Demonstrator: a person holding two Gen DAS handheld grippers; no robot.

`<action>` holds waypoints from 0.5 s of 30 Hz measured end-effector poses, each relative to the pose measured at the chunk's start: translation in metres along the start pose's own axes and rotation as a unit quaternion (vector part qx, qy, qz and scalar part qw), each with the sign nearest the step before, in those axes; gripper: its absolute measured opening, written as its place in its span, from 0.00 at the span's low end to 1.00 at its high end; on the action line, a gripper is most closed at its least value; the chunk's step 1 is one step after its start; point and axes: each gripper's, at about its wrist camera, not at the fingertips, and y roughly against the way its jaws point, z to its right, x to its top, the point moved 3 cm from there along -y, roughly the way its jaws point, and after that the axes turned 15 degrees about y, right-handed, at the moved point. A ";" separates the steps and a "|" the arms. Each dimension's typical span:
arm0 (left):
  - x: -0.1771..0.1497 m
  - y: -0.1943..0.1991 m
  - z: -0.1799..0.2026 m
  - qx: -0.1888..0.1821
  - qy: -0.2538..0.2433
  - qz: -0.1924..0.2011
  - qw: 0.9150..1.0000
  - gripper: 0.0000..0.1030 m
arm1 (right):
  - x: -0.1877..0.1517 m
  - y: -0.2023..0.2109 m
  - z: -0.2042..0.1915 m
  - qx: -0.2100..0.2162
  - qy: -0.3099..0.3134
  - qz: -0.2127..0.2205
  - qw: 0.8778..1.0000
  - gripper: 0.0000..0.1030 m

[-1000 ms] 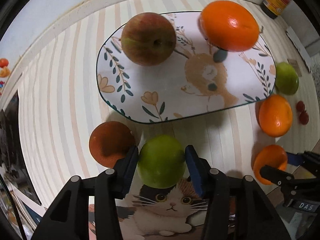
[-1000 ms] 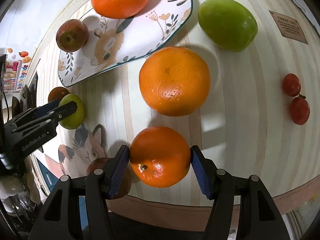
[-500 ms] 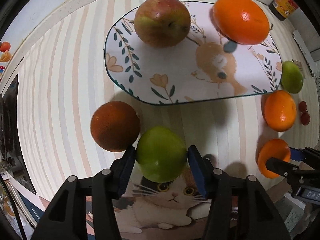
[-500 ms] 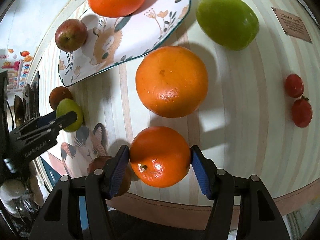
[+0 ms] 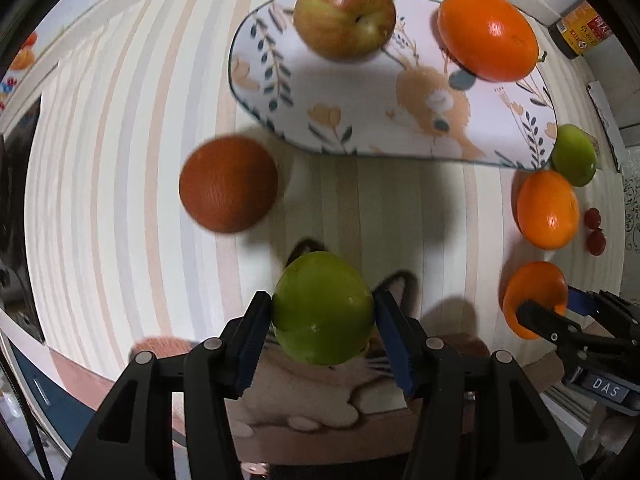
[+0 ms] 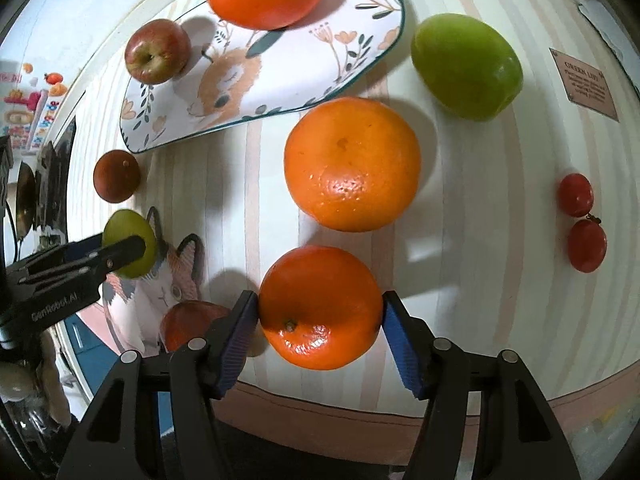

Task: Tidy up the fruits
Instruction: 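Carry the green apple and tangerine onto the plate and open both tools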

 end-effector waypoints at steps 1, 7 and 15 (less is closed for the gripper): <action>-0.002 -0.003 -0.001 0.001 0.002 0.000 1.000 0.50 | 0.000 -0.001 -0.003 -0.001 0.001 0.000 1.000 0.63; -0.003 -0.005 -0.005 -0.005 0.015 0.016 1.000 0.50 | 0.000 0.000 -0.004 -0.002 0.003 0.003 1.000 0.63; -0.002 0.037 -0.009 -0.050 0.037 0.037 0.997 0.50 | 0.004 0.017 -0.018 0.003 0.003 0.043 0.999 0.63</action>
